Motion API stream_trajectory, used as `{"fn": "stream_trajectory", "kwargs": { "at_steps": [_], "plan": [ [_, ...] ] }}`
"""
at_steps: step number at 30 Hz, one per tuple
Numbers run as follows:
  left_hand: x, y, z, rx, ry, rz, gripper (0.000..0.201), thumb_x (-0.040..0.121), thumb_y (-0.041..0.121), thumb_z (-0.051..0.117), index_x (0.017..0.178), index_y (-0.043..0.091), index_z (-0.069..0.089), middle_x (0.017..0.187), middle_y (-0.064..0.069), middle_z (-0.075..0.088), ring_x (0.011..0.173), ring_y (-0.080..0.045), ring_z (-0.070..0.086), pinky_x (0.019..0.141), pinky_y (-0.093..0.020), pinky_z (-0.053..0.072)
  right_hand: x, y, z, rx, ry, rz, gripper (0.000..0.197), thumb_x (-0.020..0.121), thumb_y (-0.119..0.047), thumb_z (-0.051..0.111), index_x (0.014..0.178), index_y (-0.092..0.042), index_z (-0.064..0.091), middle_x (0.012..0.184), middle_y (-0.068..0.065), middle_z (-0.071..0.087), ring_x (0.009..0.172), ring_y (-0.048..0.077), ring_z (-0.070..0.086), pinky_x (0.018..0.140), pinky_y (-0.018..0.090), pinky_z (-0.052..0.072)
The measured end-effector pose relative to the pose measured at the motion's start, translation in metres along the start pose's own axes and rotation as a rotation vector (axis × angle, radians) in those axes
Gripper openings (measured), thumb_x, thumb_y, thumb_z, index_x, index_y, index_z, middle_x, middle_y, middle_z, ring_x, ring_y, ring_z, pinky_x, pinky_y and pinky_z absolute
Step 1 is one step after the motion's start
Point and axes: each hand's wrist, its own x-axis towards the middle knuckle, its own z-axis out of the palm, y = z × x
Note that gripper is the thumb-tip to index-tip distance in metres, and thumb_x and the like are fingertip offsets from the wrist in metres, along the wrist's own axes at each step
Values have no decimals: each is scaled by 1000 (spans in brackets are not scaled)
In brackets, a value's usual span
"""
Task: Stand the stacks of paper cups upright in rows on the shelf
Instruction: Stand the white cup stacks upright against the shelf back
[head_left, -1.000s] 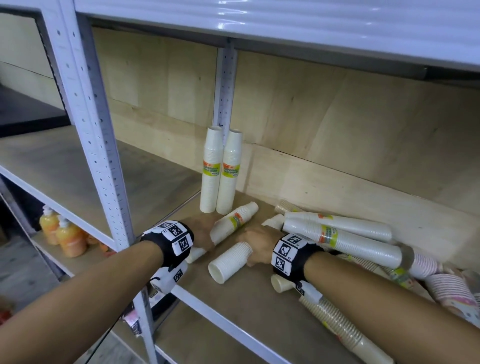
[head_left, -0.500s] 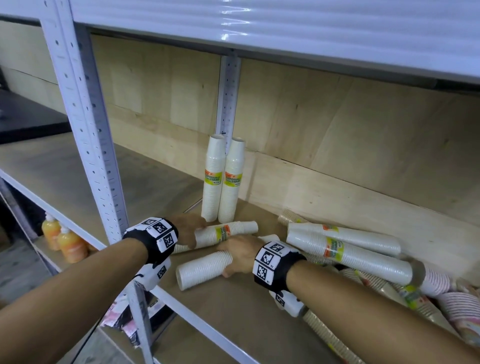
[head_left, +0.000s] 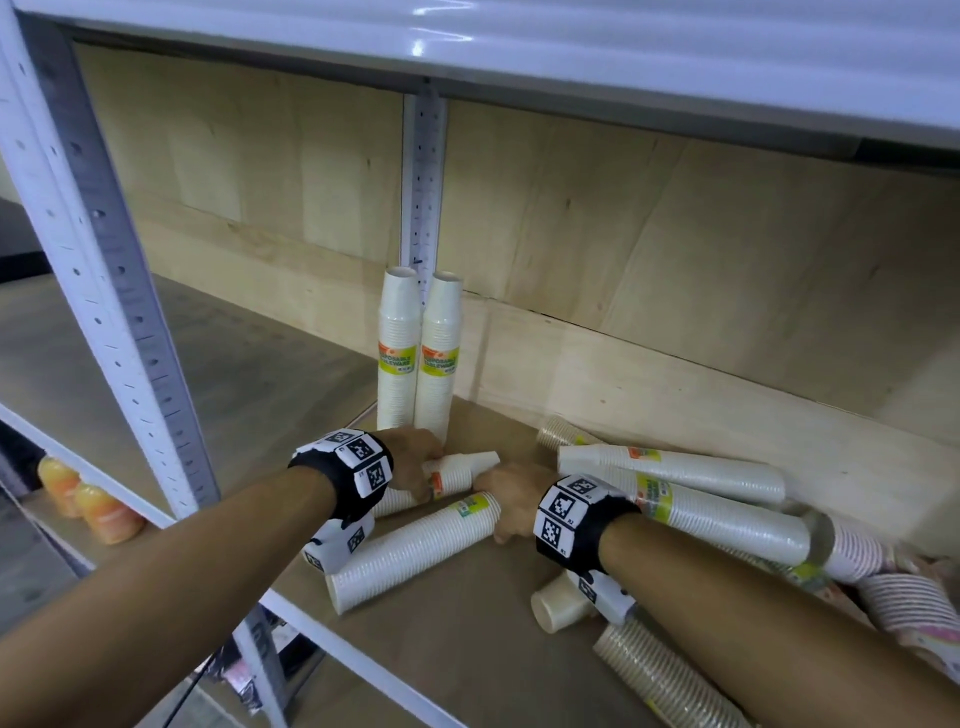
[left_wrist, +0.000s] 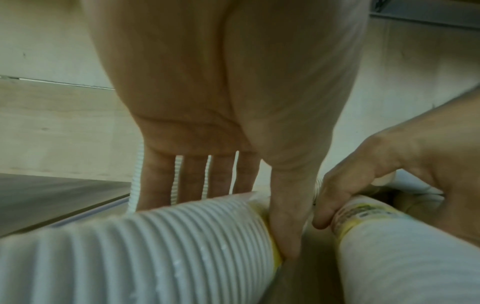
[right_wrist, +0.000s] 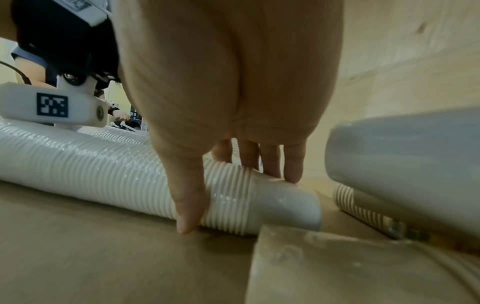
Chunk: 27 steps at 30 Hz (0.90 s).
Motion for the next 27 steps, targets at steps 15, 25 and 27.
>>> {"fn": "stream_trajectory", "kwargs": {
  "at_steps": [15, 25, 27],
  "plan": [
    [-29, -6, -23, -123, 130, -55, 84, 82, 35, 73, 151, 13, 30, 151, -6, 39, 136, -25, 40, 110, -37, 37, -43, 10, -53, 148, 177, -39, 55, 67, -28, 84, 117, -18, 63, 100, -6, 52, 92, 13, 52, 71, 24, 38],
    [-54, -20, -53, -518, 348, -12, 86, 56, 40, 81, 130, 28, 40, 117, 3, 59, 109, -20, 58, 93, -45, 52, -87, 13, -134, 200, 367, -52, 51, 76, -31, 80, 122, -19, 60, 109, -5, 50, 99, 15, 50, 76, 27, 39],
    [-41, -31, -52, -586, 394, 21, 80, 55, 44, 83, 123, 30, 44, 114, 5, 61, 109, -21, 60, 90, -44, 54, -89, 13, -146, 241, 415, -41, 46, 77, -30, 79, 118, -19, 62, 114, -2, 54, 100, 17, 53, 79, 29, 44]
  ]
}}
